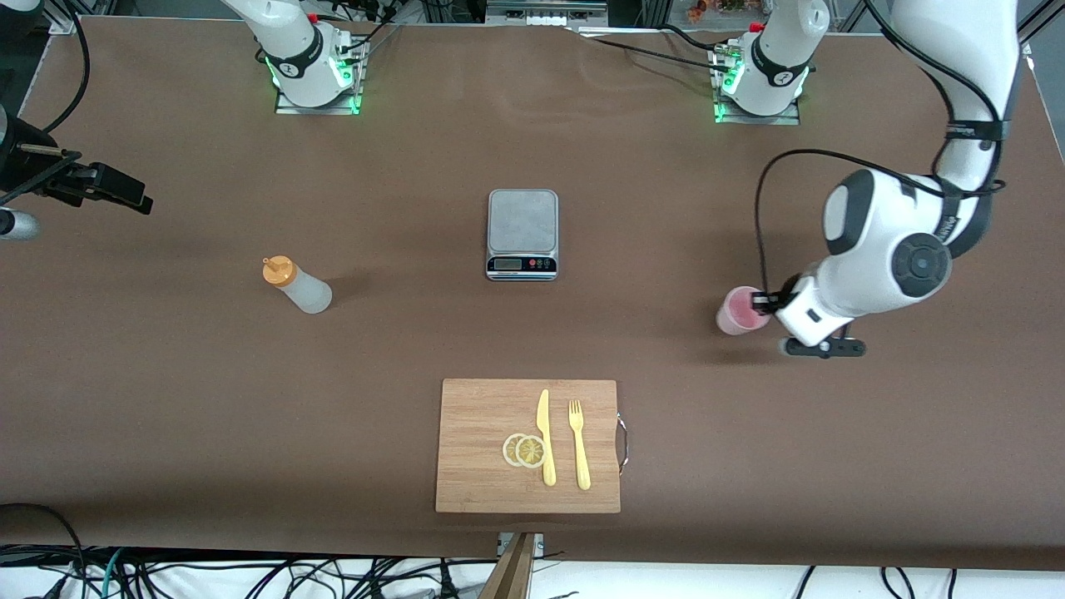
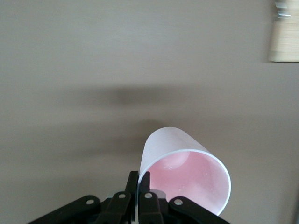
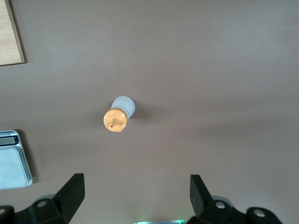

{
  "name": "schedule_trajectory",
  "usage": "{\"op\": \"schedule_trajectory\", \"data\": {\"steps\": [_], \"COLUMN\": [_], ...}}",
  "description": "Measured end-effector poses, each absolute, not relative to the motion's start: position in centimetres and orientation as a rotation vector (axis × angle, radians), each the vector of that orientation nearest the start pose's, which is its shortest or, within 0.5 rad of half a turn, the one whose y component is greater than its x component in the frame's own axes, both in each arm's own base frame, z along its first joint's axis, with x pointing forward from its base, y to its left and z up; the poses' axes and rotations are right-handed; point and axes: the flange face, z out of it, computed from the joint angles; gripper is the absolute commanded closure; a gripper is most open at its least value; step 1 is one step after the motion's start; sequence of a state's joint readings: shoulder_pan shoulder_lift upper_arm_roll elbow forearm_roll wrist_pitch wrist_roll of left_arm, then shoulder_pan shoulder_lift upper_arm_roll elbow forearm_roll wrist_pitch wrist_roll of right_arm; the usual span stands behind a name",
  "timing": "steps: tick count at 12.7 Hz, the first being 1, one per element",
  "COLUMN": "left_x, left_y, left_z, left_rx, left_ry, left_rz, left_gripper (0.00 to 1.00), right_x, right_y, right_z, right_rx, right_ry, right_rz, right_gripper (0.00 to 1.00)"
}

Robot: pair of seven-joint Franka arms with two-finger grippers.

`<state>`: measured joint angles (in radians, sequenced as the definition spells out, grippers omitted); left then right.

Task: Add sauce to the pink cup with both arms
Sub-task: 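Carry the pink cup with the left gripper onto the scale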

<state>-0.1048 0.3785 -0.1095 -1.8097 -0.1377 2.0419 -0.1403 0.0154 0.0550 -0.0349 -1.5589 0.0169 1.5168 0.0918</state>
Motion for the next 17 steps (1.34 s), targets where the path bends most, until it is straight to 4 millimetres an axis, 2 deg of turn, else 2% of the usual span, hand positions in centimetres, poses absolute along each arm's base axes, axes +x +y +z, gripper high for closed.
{"op": "schedule_trajectory", "data": {"steps": [3, 6, 8, 10, 13, 15, 17], "left_x": [58.6, 54.0, 51.5, 49.0, 45.2, 43.3, 42.5], "left_y": [-23.0, -32.5, -37.0, -40.8, -45.5, -47.2, -47.6], "left_z": [33.3, 34.1, 34.8, 34.5, 31.3, 28.8, 27.6], "left_rx": [-3.307, -3.315, -3.334, -3.347, -3.353, -3.317, -3.289], "left_ry": [0.083, 0.033, -0.009, -0.061, -0.09, -0.098, -0.113], "left_rz": [0.329, 0.389, 0.388, 0.368, 0.362, 0.356, 0.347], "left_gripper": [1.0, 1.0, 1.0, 1.0, 1.0, 1.0, 1.0], "right_x": [56.4, 56.3, 56.3, 56.3, 56.2, 56.2, 56.2], "right_y": [-0.7, -0.5, -0.5, -0.6, -0.7, -0.7, -0.7], "right_z": [59.5, 59.4, 59.4, 59.4, 59.4, 59.4, 59.4], "right_rx": [-3.122, -3.122, -3.122, -3.121, -3.121, -3.121, -3.121], "right_ry": [0.169, 0.163, 0.164, 0.165, 0.17, 0.169, 0.168], "right_rz": [0.155, 0.165, 0.171, 0.173, 0.175, 0.176, 0.177], "right_gripper": [0.0, 0.0, 0.0, 0.0, 0.0, 0.0, 0.0]}}
